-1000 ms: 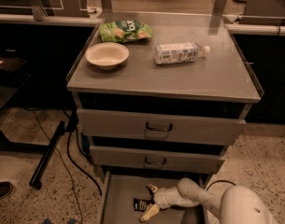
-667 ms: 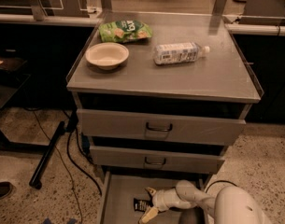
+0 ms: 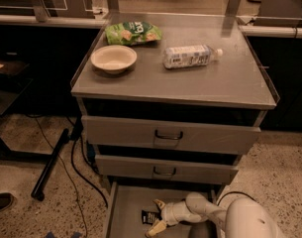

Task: Pick rxbar chocolate from bottom drawer and place on counter

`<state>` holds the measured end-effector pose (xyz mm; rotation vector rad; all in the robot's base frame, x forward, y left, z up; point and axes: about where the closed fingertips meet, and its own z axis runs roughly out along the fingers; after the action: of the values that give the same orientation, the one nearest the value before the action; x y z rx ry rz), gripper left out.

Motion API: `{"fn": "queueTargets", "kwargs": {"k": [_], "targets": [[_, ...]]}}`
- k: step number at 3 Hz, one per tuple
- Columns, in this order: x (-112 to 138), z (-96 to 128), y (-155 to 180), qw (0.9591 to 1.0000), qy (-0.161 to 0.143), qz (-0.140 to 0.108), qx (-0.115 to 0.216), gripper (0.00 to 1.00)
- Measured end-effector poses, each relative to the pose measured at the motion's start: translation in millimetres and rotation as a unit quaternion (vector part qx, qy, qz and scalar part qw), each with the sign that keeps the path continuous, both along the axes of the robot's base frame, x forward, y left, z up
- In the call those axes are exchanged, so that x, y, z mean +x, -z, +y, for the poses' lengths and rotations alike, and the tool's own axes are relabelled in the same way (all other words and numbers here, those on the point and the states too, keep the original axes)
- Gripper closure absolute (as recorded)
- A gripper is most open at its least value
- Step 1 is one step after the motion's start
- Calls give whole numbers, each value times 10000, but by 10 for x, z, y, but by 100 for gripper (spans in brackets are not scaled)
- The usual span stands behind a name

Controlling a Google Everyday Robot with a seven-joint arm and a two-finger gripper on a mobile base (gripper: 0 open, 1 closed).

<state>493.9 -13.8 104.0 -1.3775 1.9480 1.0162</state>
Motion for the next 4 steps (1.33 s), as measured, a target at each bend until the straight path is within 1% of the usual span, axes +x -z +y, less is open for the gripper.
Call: {"fn": "queueTargets", "kwargs": {"k": [3, 4], "targets": [[-1, 1, 0, 10000, -1, 1, 0, 85], [-1, 2, 1, 10000, -1, 1, 1, 100]]}}
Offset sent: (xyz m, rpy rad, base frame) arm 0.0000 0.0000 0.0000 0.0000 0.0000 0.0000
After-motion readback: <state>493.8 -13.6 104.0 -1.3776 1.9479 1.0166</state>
